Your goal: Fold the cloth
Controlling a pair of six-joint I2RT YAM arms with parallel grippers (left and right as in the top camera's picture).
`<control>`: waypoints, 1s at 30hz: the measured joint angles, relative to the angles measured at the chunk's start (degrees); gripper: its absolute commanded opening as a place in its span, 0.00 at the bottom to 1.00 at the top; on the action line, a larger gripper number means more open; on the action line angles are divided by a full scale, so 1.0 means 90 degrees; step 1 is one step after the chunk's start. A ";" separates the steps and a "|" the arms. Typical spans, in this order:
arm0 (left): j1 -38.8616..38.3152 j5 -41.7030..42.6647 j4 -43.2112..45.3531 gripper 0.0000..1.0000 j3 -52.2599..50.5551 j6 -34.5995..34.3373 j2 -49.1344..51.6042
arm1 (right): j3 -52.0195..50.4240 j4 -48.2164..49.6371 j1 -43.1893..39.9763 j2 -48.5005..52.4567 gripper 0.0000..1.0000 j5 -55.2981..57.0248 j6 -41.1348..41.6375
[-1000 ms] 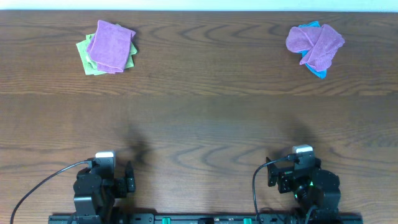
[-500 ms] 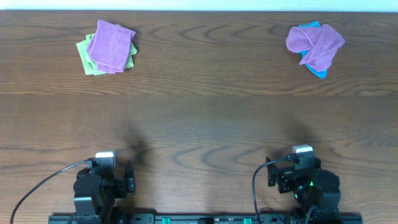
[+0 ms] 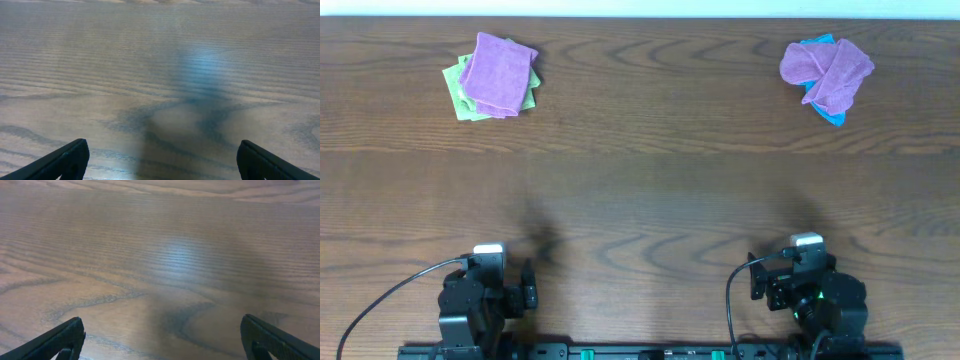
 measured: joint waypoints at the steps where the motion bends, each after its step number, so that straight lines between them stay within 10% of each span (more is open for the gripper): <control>1: 0.0000 0.0000 0.0000 0.95 0.0000 0.0000 0.0000 | 0.0000 -0.0002 0.0000 0.0000 0.99 0.0000 0.0000; 16: 0.0000 0.0000 0.0000 0.95 0.0000 0.0000 0.0000 | 0.0228 0.0253 -0.0175 0.0386 0.99 0.0109 0.0330; 30: 0.0000 0.0000 -0.0005 0.95 0.0007 0.0000 0.0000 | 0.4282 -0.0255 -0.1209 0.4966 0.99 0.0313 0.0593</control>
